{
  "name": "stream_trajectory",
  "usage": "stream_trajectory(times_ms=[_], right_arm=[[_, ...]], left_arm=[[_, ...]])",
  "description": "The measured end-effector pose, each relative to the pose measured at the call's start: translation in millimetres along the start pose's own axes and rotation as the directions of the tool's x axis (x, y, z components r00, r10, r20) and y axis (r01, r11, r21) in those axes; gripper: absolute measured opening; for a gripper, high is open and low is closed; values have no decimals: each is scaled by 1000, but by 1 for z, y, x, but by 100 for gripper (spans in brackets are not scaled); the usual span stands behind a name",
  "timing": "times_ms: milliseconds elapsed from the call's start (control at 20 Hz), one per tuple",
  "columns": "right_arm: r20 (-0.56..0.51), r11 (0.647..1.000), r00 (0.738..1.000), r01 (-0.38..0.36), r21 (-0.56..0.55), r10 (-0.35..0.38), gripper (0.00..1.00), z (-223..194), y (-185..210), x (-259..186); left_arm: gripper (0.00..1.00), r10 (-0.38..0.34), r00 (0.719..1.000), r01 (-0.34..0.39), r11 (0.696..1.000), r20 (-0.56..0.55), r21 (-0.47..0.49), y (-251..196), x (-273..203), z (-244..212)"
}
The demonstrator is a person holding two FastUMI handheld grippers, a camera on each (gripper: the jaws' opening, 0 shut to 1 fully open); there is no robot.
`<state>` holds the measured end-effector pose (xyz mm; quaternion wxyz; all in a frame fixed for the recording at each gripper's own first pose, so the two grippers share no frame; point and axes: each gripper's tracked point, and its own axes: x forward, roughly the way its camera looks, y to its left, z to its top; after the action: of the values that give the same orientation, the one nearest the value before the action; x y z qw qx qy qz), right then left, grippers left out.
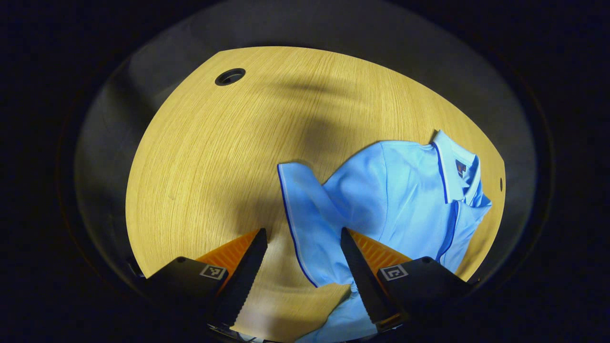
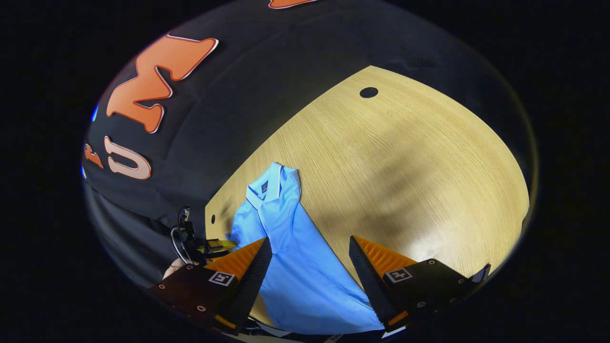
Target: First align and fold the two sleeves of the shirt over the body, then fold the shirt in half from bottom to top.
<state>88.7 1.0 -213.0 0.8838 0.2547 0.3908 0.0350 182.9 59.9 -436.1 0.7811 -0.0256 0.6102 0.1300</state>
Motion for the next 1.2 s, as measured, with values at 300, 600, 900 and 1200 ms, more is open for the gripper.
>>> stream_trajectory(times_ms=[300, 600, 900, 1200], right_arm=[[-7, 1000, 1000, 8, 2, -8, 99, -7, -4, -5], [-16, 1000, 1000, 18, -4, -18, 99, -18, -10, -6], [5, 1000, 999, 31, -4, -31, 99, -18, -23, -13], [2, 1000, 1000, 24, -4, -24, 99, -20, -37, -26]], left_arm=[[98, 26, 1000, -26, 999, 3, 25, 0, 3, -5], [12, 6, 999, -8, 999, 44, 48, -15, 6, 6], [10, -15, 991, -9, 985, 136, 175, -43, -37, 25], [10, -147, 971, 84, 948, 187, 308, -128, -99, 16]])
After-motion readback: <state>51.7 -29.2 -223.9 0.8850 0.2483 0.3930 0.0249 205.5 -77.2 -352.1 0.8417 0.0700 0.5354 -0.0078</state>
